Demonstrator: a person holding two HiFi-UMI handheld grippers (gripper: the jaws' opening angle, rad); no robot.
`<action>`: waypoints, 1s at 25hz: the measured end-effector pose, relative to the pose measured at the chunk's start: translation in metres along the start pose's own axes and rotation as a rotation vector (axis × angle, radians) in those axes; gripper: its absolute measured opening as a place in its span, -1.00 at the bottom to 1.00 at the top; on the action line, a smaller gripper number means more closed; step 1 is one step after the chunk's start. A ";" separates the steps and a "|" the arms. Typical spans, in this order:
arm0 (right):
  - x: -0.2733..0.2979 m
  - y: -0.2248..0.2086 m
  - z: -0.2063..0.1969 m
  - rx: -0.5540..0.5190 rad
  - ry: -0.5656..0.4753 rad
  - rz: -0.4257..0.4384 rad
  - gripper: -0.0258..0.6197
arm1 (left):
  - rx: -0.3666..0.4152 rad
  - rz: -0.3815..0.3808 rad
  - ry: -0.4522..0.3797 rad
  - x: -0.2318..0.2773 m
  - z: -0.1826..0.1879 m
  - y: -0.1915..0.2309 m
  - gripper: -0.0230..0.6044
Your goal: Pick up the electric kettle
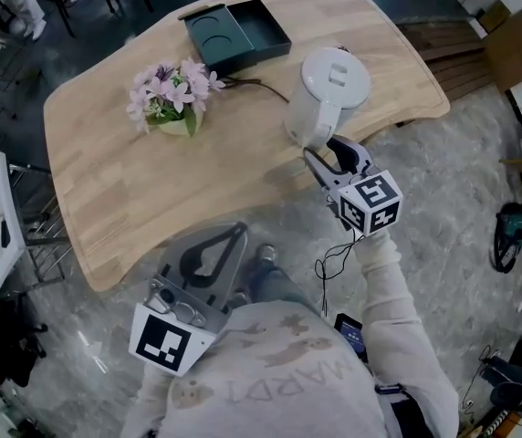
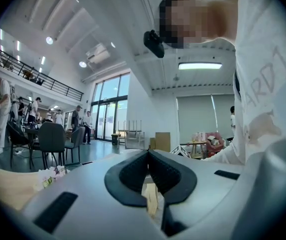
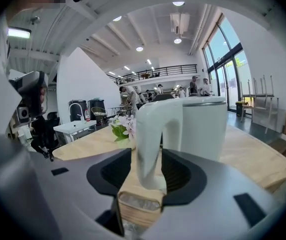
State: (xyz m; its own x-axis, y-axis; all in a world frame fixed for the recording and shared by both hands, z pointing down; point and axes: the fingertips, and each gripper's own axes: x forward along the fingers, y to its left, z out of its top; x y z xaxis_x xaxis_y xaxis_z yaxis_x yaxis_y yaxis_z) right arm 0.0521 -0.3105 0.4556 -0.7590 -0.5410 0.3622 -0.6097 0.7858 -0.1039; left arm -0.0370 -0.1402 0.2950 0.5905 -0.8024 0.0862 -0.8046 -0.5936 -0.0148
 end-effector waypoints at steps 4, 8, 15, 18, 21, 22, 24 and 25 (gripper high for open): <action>0.012 -0.003 -0.002 -0.029 0.021 0.056 -0.38 | -0.003 0.005 0.010 0.011 -0.004 0.007 -0.89; 0.024 -0.002 -0.003 -0.039 0.034 0.113 -0.38 | -0.008 0.012 0.018 0.019 -0.007 0.015 -0.89; 0.038 0.006 -0.004 -0.057 0.048 0.200 -0.38 | -0.017 0.028 0.035 0.027 -0.013 0.026 -0.89; 0.044 0.009 -0.007 -0.067 0.060 0.223 -0.38 | -0.021 0.035 0.041 0.030 -0.016 0.029 -0.89; 0.048 0.013 -0.012 -0.074 0.077 0.247 -0.38 | -0.022 0.039 0.045 0.033 -0.017 0.031 -0.89; 0.049 0.014 -0.013 -0.076 0.081 0.255 -0.38 | -0.022 0.039 0.047 0.034 -0.017 0.032 -0.89; 0.052 0.016 -0.014 -0.077 0.085 0.269 -0.38 | -0.021 0.042 0.051 0.035 -0.017 0.032 -0.89; 0.053 0.017 -0.015 -0.077 0.086 0.275 -0.38 | -0.021 0.045 0.052 0.035 -0.017 0.032 -0.89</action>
State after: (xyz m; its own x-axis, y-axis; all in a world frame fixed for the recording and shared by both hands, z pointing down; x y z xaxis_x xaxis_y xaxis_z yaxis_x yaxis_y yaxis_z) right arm 0.0052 -0.3214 0.4864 -0.8691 -0.2797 0.4080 -0.3622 0.9216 -0.1396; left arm -0.0433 -0.1864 0.3147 0.5502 -0.8237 0.1372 -0.8316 -0.5554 0.0010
